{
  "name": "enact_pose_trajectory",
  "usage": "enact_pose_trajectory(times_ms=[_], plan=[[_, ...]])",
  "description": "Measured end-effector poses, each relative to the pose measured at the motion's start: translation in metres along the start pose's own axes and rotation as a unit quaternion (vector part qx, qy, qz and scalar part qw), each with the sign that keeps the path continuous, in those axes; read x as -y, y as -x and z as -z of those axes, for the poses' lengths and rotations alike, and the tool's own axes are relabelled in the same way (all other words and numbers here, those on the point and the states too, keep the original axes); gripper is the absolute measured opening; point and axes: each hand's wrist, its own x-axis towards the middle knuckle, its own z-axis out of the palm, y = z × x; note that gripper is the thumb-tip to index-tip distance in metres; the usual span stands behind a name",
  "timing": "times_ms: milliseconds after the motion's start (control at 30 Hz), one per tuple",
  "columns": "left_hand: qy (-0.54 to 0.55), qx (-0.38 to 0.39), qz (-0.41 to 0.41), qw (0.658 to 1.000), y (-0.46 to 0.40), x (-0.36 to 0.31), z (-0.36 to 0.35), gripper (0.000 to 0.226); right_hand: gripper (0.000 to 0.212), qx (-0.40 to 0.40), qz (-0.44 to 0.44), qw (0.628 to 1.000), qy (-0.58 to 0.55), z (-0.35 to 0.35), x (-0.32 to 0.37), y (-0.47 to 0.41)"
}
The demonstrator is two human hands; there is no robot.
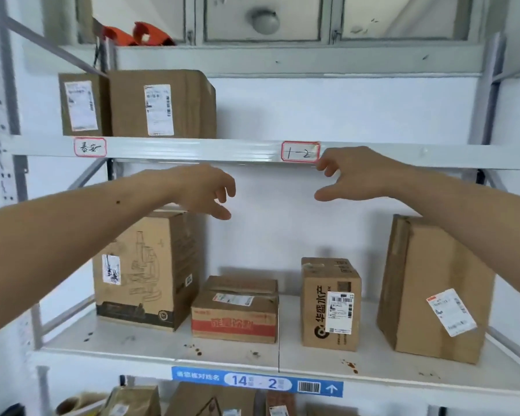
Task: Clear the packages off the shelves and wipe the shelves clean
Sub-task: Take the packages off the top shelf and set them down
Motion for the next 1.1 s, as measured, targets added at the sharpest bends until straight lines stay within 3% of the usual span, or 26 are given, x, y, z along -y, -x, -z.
enact_pose_trajectory(times_ms=[400, 633, 833, 1100], plan=[[0.036, -0.167, 0.112, 0.979, -0.015, 0.161, 0.037, 0.038, 0.052, -0.106, 0.103, 0.989, -0.029, 0.002, 0.106, -0.160], [0.003, -0.197, 0.206, 0.958, -0.028, 0.247, 0.042, 0.039, 0.051, -0.117, 0.117, 0.985, -0.042, -0.013, 0.146, -0.247], [0.044, -0.224, 0.253, 0.940, -0.052, 0.303, 0.036, 0.051, 0.060, -0.130, 0.069, 0.987, -0.058, -0.029, 0.172, -0.301], [0.093, -0.225, 0.221, 0.944, -0.094, 0.357, 0.034, 0.070, 0.079, -0.091, -0.050, 0.990, -0.097, -0.040, 0.189, -0.340]])
